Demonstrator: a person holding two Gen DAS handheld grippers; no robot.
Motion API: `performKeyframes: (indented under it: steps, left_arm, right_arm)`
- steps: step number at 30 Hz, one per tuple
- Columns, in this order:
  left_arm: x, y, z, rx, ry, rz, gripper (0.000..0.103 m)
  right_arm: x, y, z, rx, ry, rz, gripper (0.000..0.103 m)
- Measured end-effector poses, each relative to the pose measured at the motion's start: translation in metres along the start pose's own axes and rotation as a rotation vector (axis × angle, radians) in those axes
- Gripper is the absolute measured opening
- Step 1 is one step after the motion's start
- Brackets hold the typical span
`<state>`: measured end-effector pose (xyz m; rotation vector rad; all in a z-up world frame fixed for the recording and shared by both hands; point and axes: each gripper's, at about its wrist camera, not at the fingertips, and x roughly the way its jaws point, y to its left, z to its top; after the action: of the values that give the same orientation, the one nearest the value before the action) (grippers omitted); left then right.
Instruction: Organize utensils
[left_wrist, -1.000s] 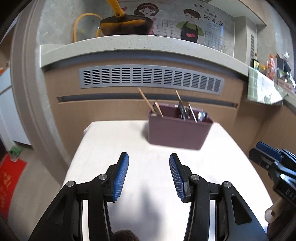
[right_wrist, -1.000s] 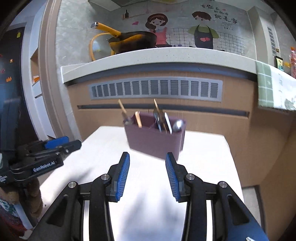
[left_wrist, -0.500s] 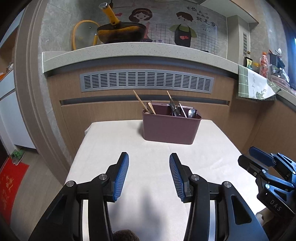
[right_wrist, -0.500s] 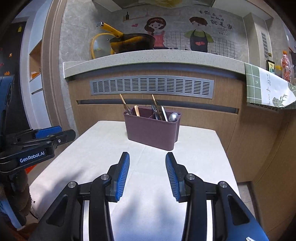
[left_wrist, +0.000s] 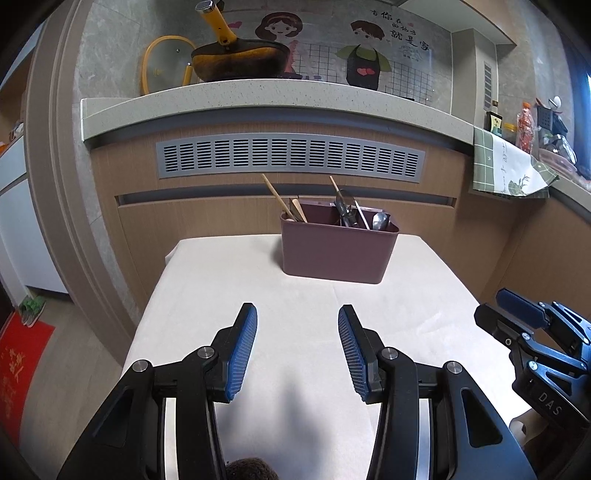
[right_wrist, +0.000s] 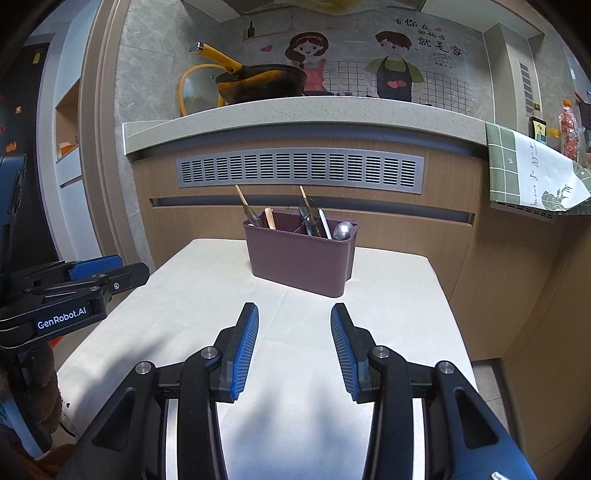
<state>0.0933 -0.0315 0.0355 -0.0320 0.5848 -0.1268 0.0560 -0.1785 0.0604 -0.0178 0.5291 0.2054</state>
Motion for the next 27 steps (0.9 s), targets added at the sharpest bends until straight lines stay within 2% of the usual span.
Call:
performKeyframes:
  steps: [27]
  left_arm:
    - [0.0009,-0.0057,-0.0038,0.003,0.014,-0.022,0.047]
  right_arm:
    - [-0.0022,-0.0062,-0.0014,0.01,0.003,-0.017,0.039]
